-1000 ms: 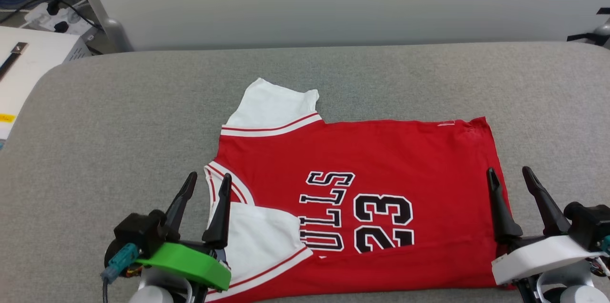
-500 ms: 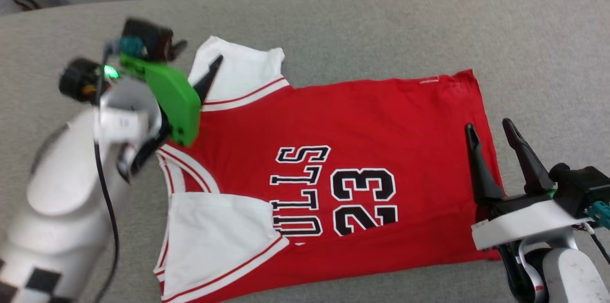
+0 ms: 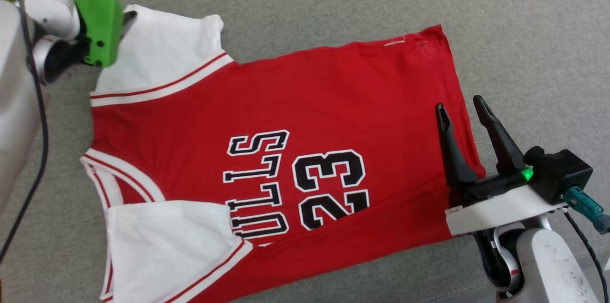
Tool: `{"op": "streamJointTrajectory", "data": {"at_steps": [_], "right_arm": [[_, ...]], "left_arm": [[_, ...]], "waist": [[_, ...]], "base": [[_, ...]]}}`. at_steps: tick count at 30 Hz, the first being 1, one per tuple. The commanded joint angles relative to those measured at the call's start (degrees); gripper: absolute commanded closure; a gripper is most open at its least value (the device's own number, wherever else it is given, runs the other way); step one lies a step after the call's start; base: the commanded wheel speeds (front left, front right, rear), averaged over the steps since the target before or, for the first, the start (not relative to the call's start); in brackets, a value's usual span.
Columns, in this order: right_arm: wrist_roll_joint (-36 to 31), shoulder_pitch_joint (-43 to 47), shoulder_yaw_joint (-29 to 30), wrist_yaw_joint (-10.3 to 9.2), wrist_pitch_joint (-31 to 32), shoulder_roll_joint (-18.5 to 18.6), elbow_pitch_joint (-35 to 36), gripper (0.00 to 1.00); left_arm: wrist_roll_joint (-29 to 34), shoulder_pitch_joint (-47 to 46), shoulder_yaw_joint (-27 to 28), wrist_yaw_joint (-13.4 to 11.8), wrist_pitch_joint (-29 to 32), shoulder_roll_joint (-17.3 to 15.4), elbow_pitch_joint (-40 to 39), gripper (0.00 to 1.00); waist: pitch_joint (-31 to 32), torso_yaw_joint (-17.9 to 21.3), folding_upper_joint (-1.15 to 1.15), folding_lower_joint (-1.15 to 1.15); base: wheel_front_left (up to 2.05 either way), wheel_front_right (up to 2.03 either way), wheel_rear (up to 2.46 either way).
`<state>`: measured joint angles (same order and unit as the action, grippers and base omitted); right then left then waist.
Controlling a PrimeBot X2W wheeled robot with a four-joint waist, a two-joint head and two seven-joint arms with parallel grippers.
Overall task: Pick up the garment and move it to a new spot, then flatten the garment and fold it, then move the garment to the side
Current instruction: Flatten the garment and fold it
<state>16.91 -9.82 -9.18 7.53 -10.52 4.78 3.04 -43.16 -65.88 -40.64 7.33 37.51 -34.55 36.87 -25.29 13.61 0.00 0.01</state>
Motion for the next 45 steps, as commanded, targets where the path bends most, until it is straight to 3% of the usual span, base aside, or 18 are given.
{"op": "streamJointTrajectory", "data": {"at_steps": [1, 11, 12, 13, 19, 30, 34, 40, 45], "right_arm": [[0.52, -1.23, -0.37, -0.04, -0.65, -0.17, -0.2, 0.0], [0.79, -2.25, -1.41, -0.04, -1.74, -0.55, -1.25, 0.0], [0.74, -2.25, -1.43, -0.04, -1.81, -0.57, -1.37, 0.0], [0.69, -2.24, -1.43, -0.04, -1.84, -0.59, -1.47, 0.0], [0.17, -2.07, -1.2, -0.04, -1.51, -0.42, -1.74, 0.0], [-1.17, -0.93, 1.02, -0.04, 3.67, 3.8, -1.26, 0.0], [-1.14, -1.84, 1.91, -0.04, 10.38, 7.47, -0.86, 0.0], [1.32, -7.13, 1.54, -0.04, 25.86, 14.51, -1.63, 0.0], [5.08, -14.2, -0.3, -0.04, 37.33, 19.78, -4.4, 0.0]], "left_arm": [[-0.82, -1.72, -0.47, 0.15, 0.56, -0.72, 1.36, 0.0], [-3.03, -4.59, -3.27, 0.15, 1.42, -0.48, 10.01, 0.0], [-3.64, -4.22, -3.53, 0.15, 2.41, -0.21, 10.99, 0.78], [-4.18, -3.88, -3.83, 0.15, 3.22, 0.01, 11.41, 1.0], [-6.68, -2.39, -4.05, 0.15, 1.63, 1.05, 12.5, 1.0], [-8.86, 1.01, -4.7, 0.15, -10.79, 3.16, 9.16, 1.0], [-9.25, 2.44, -4.9, 0.15, -14.99, 3.41, 6.47, 1.0], [-8.93, 4.29, -5.5, -0.14, -16.76, 2.24, 0.35, 1.0], [-9.31, 6.06, -5.09, -2.48, -16.05, 0.44, -7.69, 1.0]], "waist": [[-3.41, 3.15, 0.0, -0.01], [-5.45, 4.58, 0.0, -0.01], [-5.38, 4.55, 0.0, -0.01], [-5.29, 4.5, 0.0, -0.01], [-3.79, 3.42, 0.0, -0.01], [3.98, -1.14, 0.0, -0.01], [6.24, -3.32, 0.0, -0.01], [6.52, -6.4, 0.0, -0.01], [4.92, -8.48, 0.0, -0.01]], "base": [[0.0, 0.0, 0.0], [0.0, 0.0, 0.0], [0.0, 0.0, 0.0], [0.0, 0.0, 0.0], [0.0, 0.0, 0.0], [0.0, 0.0, 0.0], [0.0, 0.0, 0.0], [0.0, 0.0, 0.0], [0.0, 0.0, 0.0]]}}
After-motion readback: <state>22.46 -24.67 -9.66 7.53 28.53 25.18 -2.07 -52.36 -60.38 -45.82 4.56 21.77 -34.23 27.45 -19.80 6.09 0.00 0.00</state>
